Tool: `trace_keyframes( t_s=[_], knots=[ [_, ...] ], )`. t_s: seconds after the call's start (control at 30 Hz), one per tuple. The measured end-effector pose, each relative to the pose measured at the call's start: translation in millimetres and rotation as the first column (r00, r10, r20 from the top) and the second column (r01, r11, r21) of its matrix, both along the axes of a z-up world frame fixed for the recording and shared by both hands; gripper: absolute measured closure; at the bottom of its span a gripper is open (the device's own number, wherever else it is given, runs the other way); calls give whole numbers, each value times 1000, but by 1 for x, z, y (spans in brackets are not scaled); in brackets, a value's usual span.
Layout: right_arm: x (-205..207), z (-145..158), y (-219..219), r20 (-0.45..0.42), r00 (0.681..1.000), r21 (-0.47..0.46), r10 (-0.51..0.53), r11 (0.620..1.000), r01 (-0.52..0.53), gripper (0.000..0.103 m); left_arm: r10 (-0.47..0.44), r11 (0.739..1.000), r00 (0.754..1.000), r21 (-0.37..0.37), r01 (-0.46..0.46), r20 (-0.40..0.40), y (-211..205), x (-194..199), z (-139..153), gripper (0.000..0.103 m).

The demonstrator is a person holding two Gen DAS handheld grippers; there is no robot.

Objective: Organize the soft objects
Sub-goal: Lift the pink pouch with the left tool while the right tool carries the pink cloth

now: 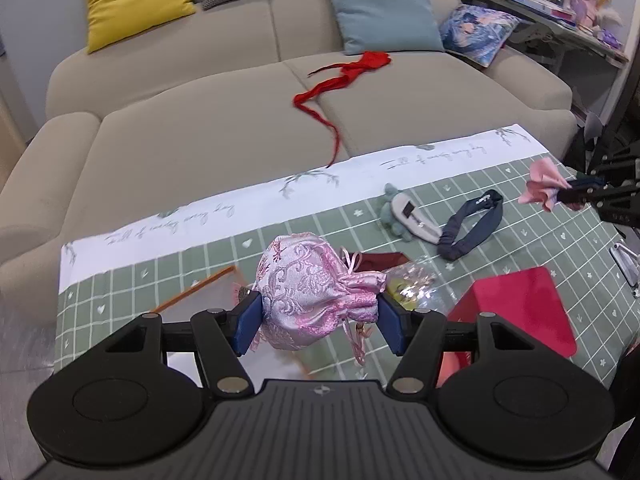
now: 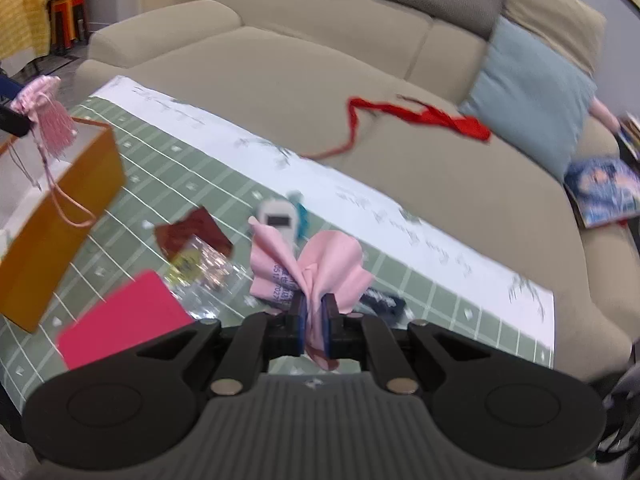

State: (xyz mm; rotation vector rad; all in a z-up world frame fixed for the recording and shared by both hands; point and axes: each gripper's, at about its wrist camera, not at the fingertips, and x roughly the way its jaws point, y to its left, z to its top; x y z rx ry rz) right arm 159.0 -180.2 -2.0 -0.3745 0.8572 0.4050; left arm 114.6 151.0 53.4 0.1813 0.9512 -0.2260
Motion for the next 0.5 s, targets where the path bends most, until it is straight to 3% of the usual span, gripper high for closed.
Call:
trace_keyframes(
  t_s=[0.5],
  knots=[
    [-12,47,137,67,978,-12,196,981,-196,98,69,997,998,25,-69,-13,71,-29,0,33]
  ],
)
